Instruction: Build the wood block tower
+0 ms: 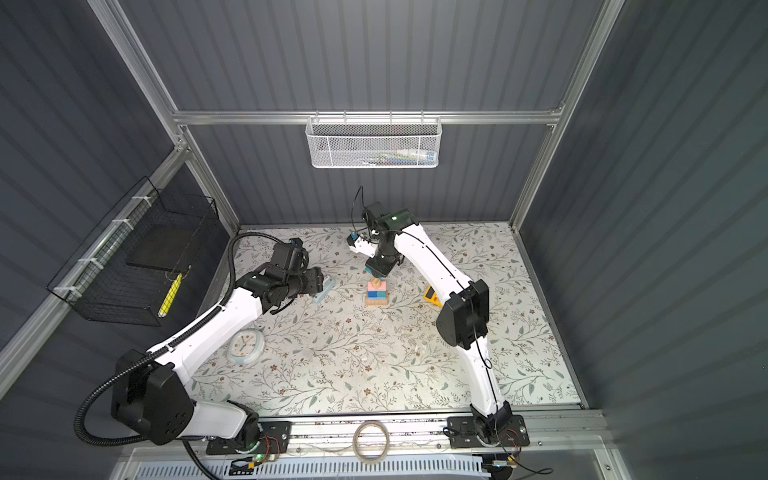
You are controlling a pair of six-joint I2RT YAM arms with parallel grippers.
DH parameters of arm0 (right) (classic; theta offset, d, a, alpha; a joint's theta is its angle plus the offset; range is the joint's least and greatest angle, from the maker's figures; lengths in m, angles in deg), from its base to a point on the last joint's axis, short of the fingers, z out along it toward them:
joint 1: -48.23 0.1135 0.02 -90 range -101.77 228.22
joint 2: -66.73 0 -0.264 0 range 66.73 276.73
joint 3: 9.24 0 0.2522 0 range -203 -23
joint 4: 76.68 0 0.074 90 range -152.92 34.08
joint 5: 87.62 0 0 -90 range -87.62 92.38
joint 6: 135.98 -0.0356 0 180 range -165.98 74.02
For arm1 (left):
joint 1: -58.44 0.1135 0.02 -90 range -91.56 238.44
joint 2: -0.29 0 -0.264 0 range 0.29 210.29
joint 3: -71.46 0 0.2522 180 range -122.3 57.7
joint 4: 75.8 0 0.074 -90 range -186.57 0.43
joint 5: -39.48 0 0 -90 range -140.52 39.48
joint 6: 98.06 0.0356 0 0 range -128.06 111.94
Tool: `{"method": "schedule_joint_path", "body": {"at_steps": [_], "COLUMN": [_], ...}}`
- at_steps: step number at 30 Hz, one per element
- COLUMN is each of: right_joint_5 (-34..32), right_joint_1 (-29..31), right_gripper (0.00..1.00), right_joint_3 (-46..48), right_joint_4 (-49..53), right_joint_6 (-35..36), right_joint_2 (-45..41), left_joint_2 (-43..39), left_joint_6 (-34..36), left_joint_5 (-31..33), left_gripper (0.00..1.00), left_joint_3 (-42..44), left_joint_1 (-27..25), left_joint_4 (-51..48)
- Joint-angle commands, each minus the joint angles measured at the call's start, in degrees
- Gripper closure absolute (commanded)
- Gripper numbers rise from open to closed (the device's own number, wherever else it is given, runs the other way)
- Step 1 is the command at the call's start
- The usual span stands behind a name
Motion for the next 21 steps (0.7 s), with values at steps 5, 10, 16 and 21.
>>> {"method": "schedule_joint_path", "body": {"at_steps": [5,10,16,21], "right_joint_5": [0.6,0.3,0.4,0.1], "right_joint_1": [0.2,0.3,0.4,0.6], "right_gripper": [1.0,0.99,0.97,0.93], "right_joint_3": [-1.4,-1.3,-1.4,-1.3], "right_joint_4": [1.4,1.5,1.6,1.5], "right_joint_6": [0.5,0.1,-0.1,-0.2], "right_joint_2": [1.9,2.6,3.6,4.0], "left_joint_2": [0.4,0.8,0.9,1.1], "left_joint_6": [1.2,1.2,1.3,1.3], "left_joint_5": [0.5,0.5,0.3,0.2], "left_gripper": [0.28,0.28,0.28,0.28], "left_joint_3": [-1.9,-1.9,-1.9,-1.9], "left_joint_1": [0.5,0.5,0.5,0.5], "left_joint_4": [-1.5,-1.5,-1.5,-1.5]}}
